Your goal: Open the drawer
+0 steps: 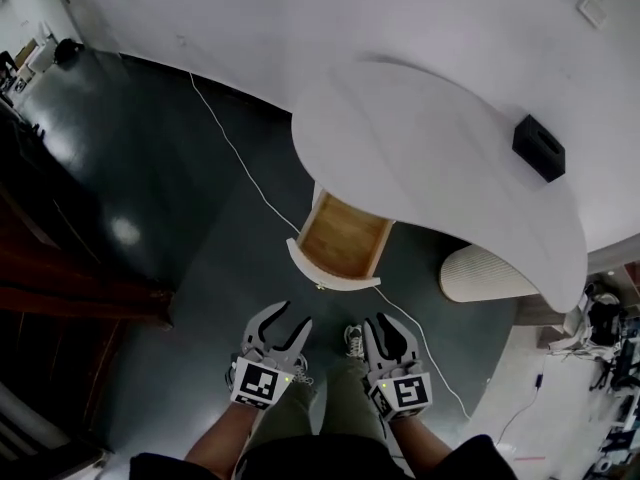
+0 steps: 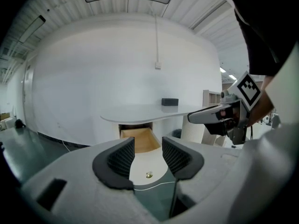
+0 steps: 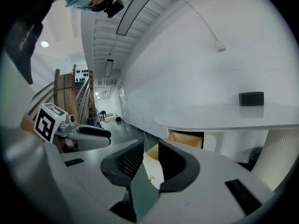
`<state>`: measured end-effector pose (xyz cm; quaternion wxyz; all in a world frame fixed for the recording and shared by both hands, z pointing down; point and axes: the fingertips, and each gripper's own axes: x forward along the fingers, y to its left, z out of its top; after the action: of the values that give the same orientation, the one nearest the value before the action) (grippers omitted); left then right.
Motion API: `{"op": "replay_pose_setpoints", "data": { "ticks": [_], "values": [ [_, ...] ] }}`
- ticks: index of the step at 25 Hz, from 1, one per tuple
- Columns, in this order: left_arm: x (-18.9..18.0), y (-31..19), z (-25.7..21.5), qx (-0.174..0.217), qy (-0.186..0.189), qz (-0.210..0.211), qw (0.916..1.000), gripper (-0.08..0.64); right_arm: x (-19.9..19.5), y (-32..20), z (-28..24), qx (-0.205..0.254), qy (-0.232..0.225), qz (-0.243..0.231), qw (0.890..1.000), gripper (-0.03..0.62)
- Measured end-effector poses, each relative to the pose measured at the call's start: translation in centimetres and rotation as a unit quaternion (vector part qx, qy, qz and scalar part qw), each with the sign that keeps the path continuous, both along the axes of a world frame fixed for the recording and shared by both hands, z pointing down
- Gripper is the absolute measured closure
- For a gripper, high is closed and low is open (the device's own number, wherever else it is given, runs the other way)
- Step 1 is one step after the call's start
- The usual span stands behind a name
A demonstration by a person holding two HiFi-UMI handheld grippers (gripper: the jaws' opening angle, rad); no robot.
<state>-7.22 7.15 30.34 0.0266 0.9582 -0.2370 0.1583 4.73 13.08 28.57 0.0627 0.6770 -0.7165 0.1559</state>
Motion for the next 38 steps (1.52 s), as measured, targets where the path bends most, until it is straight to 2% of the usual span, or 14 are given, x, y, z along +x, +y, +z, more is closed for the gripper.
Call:
{"op": "replay_pose_setpoints", "data": {
  "ticks": [5,10,18,27,33,38],
  "values": [
    [-0.1,0.3,-3.6,0.009,0.009,0.004,0.9999,0.38,0.1,-0.8,-3.0,0.015,0.015,-0.013,1.0,0.492],
    [1.8,0.0,-6.7,-0.006,0.01,-0.004,0.9999,0.382,2.1,-1.8,-5.3,0.022,0.008,-0.006,1.0,0.495],
    [4.2,0.0,-11.0,0.015,0.012,0.025,0.9995,0.383,3.5,-2.6,-8.9,0.033,0.028,-0.028,0.999,0.513],
    [5.9,-0.5,-14.5,0.041,0.028,0.031,0.9983,0.466,5.8,-4.3,-11.6,0.065,0.038,-0.03,0.997,0.586],
    [6.3,-1.4,-15.6,0.042,0.046,0.005,0.998,0.506,7.0,-5.8,-13.2,0.085,0.044,-0.053,0.994,0.586],
    [6.2,-2.0,-16.0,0.042,0.044,-0.016,0.998,0.529,7.1,-6.7,-13.8,0.093,0.044,-0.08,0.992,0.588]
  ]
}}
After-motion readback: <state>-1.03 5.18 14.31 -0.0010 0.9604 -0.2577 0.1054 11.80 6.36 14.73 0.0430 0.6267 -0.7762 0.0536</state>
